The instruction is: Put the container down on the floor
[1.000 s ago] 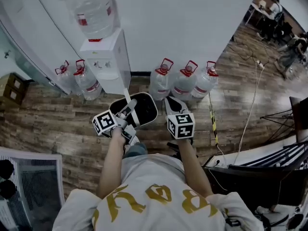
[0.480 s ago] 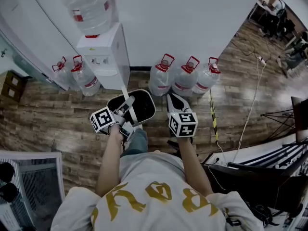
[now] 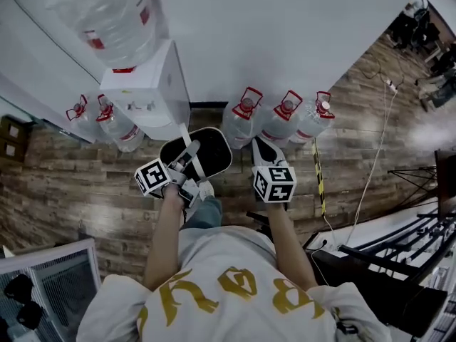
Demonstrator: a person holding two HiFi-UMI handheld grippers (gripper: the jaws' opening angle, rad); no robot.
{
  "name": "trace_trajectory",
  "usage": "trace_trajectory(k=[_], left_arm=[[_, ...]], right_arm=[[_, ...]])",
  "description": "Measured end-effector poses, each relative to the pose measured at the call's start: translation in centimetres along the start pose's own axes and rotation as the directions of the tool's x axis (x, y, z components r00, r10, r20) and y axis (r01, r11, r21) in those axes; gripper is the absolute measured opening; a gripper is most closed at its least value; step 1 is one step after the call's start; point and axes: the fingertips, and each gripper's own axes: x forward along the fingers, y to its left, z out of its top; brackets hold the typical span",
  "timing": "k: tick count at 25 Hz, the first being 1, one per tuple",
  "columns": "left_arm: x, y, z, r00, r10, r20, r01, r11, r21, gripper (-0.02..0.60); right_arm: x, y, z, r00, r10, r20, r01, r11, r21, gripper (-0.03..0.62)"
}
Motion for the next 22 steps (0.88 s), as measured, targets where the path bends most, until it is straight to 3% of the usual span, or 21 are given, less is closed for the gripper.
trace_trajectory(k=[8,12,18,22], left_arm=[[8.1,0.5,8.7,0.996,-0.083,-0.026,0.082,0.996,-0.046,0.101],[11.2,2.4,12.2,0.996,-0.074,-0.043,0.073,0.997,-0.023,0.101],[15.3,3.9,16.0,0.996,-0.081,-0.036,0.080,0.997,-0.021,0.101],[17.3,2.8,17.0,0.989,-0.145,-0.023,0.143,0.985,-0.093,0.101]], right_arm=[[9.4,-1.8,4.8,0.997,-0.080,0.018,0.080,0.997,0.023,0.026],[12.9,-2.4,6.3,0.993,-0.117,0.024,0.116,0.993,0.031,0.026],[15.6,-3.5,7.9,0.984,-0.179,0.018,0.178,0.983,0.039,0.026],[16.5,-4.2,8.4,0.981,-0.194,0.008,0.194,0.980,0.043,0.026]])
